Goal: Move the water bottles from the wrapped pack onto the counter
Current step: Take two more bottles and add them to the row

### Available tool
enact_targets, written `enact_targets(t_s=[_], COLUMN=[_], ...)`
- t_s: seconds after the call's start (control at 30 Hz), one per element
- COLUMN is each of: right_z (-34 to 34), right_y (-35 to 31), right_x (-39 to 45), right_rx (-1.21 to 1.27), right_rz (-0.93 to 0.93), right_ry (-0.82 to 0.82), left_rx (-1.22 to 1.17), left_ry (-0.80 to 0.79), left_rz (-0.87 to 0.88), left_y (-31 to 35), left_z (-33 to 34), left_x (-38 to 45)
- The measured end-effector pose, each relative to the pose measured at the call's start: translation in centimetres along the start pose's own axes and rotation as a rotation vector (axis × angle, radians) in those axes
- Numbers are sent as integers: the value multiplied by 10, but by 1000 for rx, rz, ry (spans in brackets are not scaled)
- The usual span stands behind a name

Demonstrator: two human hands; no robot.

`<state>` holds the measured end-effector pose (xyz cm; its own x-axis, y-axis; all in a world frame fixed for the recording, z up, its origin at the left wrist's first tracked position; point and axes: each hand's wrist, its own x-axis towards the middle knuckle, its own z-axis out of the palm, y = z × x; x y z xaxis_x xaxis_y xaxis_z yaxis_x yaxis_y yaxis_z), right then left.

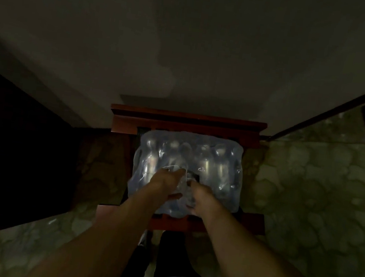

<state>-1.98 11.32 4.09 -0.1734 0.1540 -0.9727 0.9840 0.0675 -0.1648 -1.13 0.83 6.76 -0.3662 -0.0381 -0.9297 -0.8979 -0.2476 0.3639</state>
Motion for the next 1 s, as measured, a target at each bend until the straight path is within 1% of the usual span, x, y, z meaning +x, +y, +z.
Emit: enact_targets(t_s=[0.07, 0.13, 0.23, 0.37, 0.43, 0.53, 0.67, 0.73, 0.8, 0.87, 0.93, 1.0], right_z=[-5, -12, -25, -44, -54, -70, -85, -91, -94, -94, -90, -84], right_y=[4, 0, -6, 0, 9, 21, 33, 36, 36, 37, 40, 46], right_x=[-18, -34, -54, -83, -97, -113, -134, -142, -151, -163, -176, -191], right_rx=[-25, -99, -194, -190, -180, -162, -123, -55, 20, 104, 171, 204], right_rz=[-31, -86, -164, -178, -187, -203, -253, -312, -377, -457, -547, -667], right_ry=[35, 86, 112, 102, 96, 51, 33, 2, -90, -210, -317, -367], left_rx=[2, -10, -40, -52, -18, -27, -18, -49, -29, 18, 10, 19], left_ry=[-32, -62, -147, -255, -348, -471, -535, -520, -493, -487, -443, -379], left_rz=[5, -1, -9, 15, 28, 47, 55, 67, 116, 189, 271, 387], left_y=[1, 0, -1, -4, -7, -15, -21, -18, -13, -10, -8, -7], left_z=[-5, -9, -14, -13, -12, -14, -18, -23, -29, -34, -36, -38], left_x=[-12, -25, -44, -66, -80, -93, -110, -120, -131, -147, -167, -189])
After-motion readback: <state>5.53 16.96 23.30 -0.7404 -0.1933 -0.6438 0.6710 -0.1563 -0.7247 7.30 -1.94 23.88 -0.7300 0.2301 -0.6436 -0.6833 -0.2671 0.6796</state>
